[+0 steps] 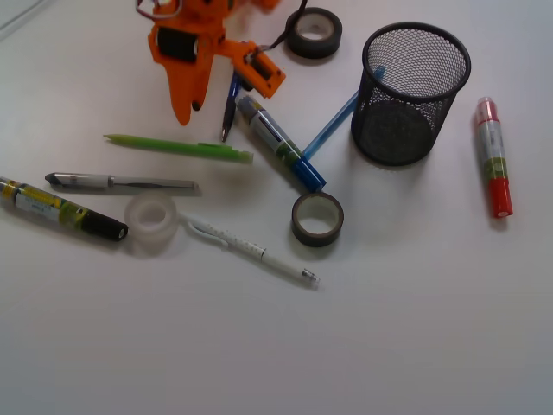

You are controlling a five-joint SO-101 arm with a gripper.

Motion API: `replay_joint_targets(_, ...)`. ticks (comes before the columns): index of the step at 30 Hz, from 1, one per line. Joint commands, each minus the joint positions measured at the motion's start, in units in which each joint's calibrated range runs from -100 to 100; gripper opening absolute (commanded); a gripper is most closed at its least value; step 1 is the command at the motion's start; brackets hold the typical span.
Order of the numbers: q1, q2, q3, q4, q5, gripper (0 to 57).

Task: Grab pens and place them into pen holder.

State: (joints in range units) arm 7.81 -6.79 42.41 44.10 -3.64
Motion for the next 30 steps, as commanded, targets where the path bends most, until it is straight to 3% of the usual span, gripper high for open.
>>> replay_joint_targets(1,0.38,8.20,-9.71,1.39,0.88,12.8)
replay_joint_targets(16,0.38,30.21,-38.24,19.06,2.93,12.4)
replay_joint_targets(18,0.38,31.74,-40.42,20.55,2.93,9.4)
replay_joint_targets(20,0.38,33.10,-42.32,21.86,2.98,0.5)
replay_joint_targets(26,0.38,32.00,-43.31,22.21,2.59,0.4)
replay_joint_targets(30,0.08,19.84,-43.40,22.74,-3.13,0.4)
